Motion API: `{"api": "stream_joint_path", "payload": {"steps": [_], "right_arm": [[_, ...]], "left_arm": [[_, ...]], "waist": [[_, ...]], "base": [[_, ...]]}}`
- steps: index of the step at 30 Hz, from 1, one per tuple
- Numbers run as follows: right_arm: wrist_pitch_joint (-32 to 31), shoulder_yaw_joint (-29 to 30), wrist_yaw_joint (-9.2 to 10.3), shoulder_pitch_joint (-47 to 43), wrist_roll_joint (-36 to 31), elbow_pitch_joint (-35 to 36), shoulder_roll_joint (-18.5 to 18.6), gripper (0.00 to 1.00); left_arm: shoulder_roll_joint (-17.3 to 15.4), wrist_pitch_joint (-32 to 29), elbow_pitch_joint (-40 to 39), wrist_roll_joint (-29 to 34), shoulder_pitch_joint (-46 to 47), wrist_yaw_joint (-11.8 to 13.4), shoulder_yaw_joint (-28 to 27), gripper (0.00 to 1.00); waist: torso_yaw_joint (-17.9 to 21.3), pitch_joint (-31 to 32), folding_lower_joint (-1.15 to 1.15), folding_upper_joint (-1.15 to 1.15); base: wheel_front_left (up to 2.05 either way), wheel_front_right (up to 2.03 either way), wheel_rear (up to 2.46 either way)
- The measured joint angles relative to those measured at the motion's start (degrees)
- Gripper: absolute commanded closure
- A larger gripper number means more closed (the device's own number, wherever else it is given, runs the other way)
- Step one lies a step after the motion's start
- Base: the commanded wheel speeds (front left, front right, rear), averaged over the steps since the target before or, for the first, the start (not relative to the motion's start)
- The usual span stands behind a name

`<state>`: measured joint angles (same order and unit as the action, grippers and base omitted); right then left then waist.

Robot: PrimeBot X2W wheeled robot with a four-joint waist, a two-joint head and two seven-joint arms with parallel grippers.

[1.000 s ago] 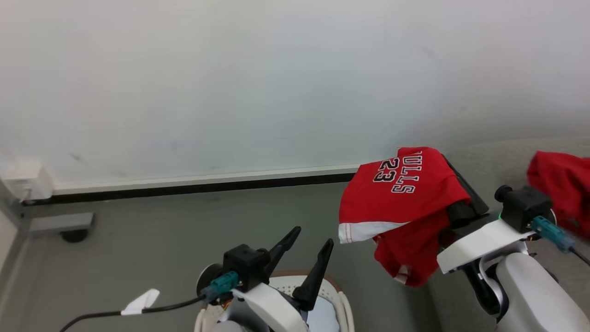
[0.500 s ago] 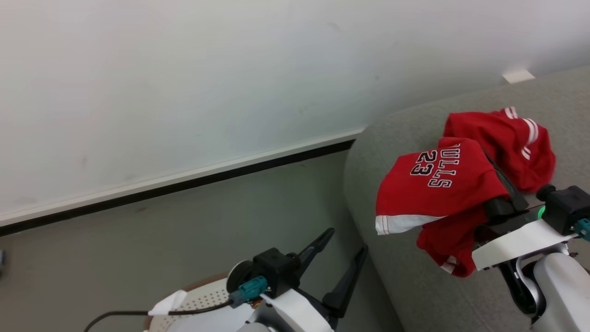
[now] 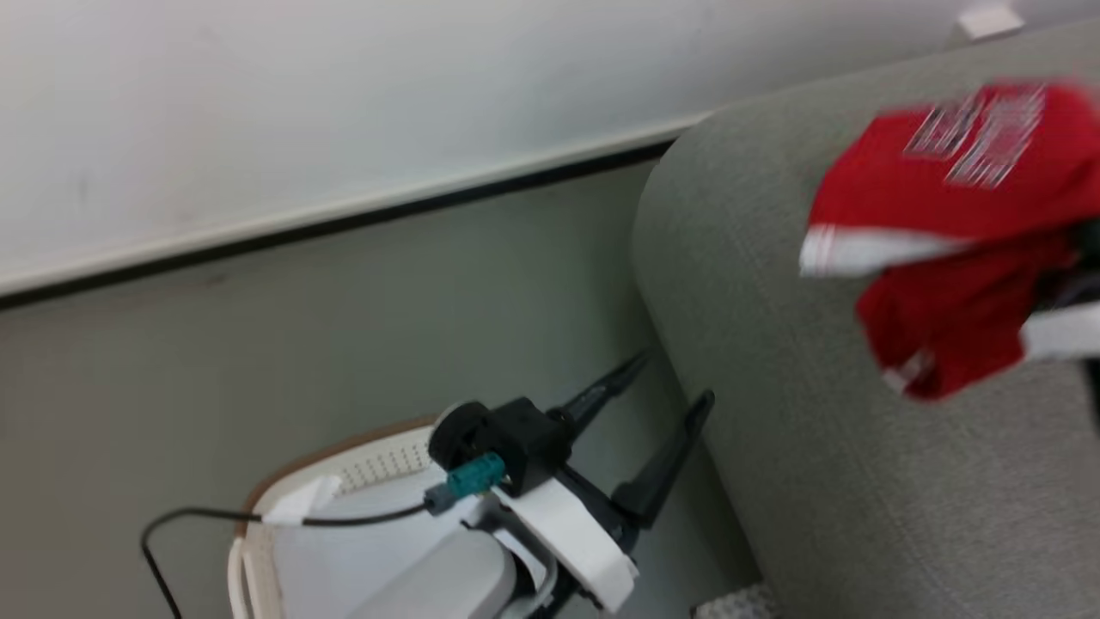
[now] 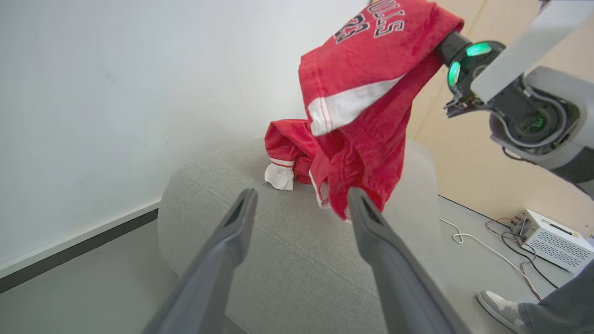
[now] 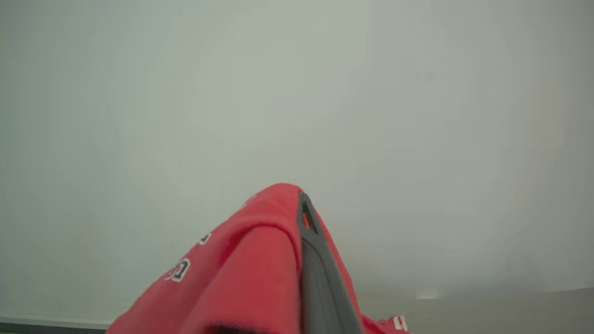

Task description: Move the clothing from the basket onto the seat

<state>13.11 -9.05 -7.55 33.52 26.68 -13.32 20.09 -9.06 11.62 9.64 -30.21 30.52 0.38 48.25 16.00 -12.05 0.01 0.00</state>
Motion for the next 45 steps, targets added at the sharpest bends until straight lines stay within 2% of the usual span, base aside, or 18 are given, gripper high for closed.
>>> {"api": "stream_joint_path", "payload": {"steps": [3,8,14,17,20,25,28,29,30,31,35,39,45], "right_arm": [[-2.7,5.4,0.00,7.1,-0.4,2.9,1.4,1.00],[-10.4,14.0,0.00,19.5,-2.8,5.0,5.8,1.00],[-16.1,23.0,0.00,28.1,-8.7,-0.5,10.1,1.00],[-15.5,27.8,-0.01,28.1,-13.1,-6.0,10.5,1.00],[-13.2,33.8,0.00,25.7,-17.0,-12.2,9.2,1.00],[-8.9,39.3,-0.01,16.4,-25.2,-22.2,5.8,1.00],[-6.4,44.9,-0.01,12.8,-27.4,-27.3,4.2,1.00],[-5.0,46.4,-0.01,11.9,-27.7,-28.8,3.1,0.91],[-3.7,47.4,-0.01,11.4,-27.9,-30.2,1.9,0.62],[-2.7,47.6,-0.01,10.7,-29.0,-31.7,1.1,0.00],[0.7,49.5,-0.01,9.8,-30.0,-34.3,-1.3,0.00],[1.7,48.1,-0.01,6.4,-30.2,-34.4,-3.2,0.00],[1.9,42.8,-0.01,-2.3,-27.5,-23.3,-7.5,0.00]], "left_arm": [[-1.3,-0.5,-1.0,0.5,2.4,-0.8,-0.6,0.00],[-2.8,-1.0,-2.8,0.7,5.8,-1.5,-1.8,0.00],[-3.9,-1.3,-4.9,1.0,9.6,-2.3,-3.1,0.00],[-4.0,-0.7,-5.0,1.2,10.4,-2.7,-3.3,0.00],[-4.0,0.2,-4.2,1.5,10.5,-2.6,-3.4,0.00],[-4.4,1.2,-2.5,1.4,9.0,-2.6,-3.6,0.00],[-4.6,1.6,-2.0,1.3,8.5,-2.4,-3.8,0.00],[-4.7,1.7,-1.9,1.3,8.2,-2.3,-4.0,0.00],[-4.9,1.8,-1.7,1.3,7.9,-2.2,-4.2,0.00],[-5.4,2.0,-1.5,1.3,7.5,-2.0,-4.4,0.00],[-6.3,2.4,-0.7,0.8,5.6,-1.0,-5.2,0.00],[-6.2,3.0,-0.2,-0.1,3.0,0.2,-6.8,0.00],[-6.7,3.4,1.1,-0.2,-2.9,2.7,-10.5,0.00]], "waist": [[-1.2,-3.7,0.00,0.00],[-3.6,-10.2,0.01,0.00],[-6.5,-18.0,0.01,0.00],[-8.1,-21.1,0.01,0.00],[-10.2,-22.5,0.01,0.00],[-11.9,-21.8,0.00,0.00],[-11.9,-20.4,0.00,0.00],[-11.8,-19.9,0.00,0.00],[-11.7,-19.6,0.00,0.00],[-11.5,-19.2,0.00,0.00],[-10.5,-17.0,0.00,0.00],[-9.9,-13.7,-0.01,-0.01],[-9.3,-7.2,-0.01,0.00]], "base": [[0.00,0.00,0.00],[0.00,0.00,0.00],[0.00,0.00,0.00],[0.00,0.00,0.00],[0.00,0.00,0.00],[0.00,0.00,0.00],[0.00,0.00,0.00],[0.00,0.00,0.00],[0.00,0.00,0.00],[0.00,0.00,0.00],[0.00,0.00,0.00],[0.00,0.00,0.00],[0.00,0.00,0.00]]}}
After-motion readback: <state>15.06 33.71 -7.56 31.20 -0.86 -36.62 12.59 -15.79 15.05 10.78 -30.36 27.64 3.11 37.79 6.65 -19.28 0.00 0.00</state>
